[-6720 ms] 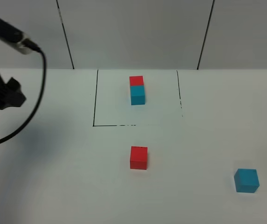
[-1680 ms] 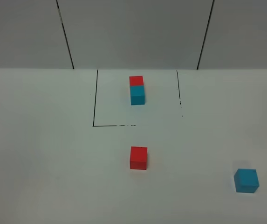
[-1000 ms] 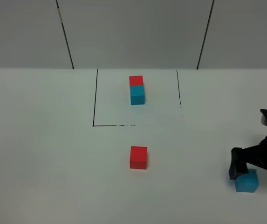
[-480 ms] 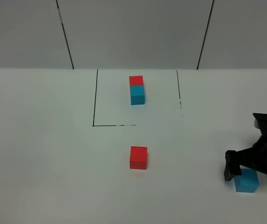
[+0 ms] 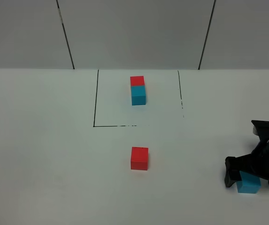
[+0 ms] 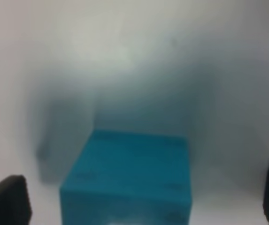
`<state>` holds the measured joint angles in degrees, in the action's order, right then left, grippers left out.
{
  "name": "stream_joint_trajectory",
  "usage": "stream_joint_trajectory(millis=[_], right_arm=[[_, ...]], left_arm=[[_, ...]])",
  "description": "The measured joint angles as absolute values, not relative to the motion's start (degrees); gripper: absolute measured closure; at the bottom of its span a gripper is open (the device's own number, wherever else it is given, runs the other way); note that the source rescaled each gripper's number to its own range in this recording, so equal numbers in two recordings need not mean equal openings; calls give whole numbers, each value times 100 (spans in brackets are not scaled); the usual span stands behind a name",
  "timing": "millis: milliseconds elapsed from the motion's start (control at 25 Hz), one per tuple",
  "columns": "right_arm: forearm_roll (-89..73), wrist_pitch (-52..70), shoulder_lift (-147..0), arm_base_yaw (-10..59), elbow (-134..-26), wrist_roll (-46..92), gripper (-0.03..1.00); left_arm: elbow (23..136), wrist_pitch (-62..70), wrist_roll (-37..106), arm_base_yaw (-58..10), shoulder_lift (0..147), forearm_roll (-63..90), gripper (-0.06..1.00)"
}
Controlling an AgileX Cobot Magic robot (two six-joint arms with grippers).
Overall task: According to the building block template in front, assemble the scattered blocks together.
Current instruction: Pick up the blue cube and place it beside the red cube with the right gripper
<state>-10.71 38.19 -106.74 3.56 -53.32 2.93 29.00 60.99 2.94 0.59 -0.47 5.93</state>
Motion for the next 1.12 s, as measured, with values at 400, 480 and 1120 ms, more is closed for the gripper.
stream_joint_trajectory(millis=[400, 480, 1120], right_arm=[[-1071, 4214, -10674, 356, -5360, 340, 97], [-1054, 4418, -10674, 356, -5431, 471, 97], [327, 6279, -11111, 2094, -8124, 4126, 97]], left_arm=[[2900, 6099, 294, 59, -47, 593, 32], [2900, 6099, 294, 59, -47, 593, 32], [2900, 6099, 294, 59, -47, 587, 32]])
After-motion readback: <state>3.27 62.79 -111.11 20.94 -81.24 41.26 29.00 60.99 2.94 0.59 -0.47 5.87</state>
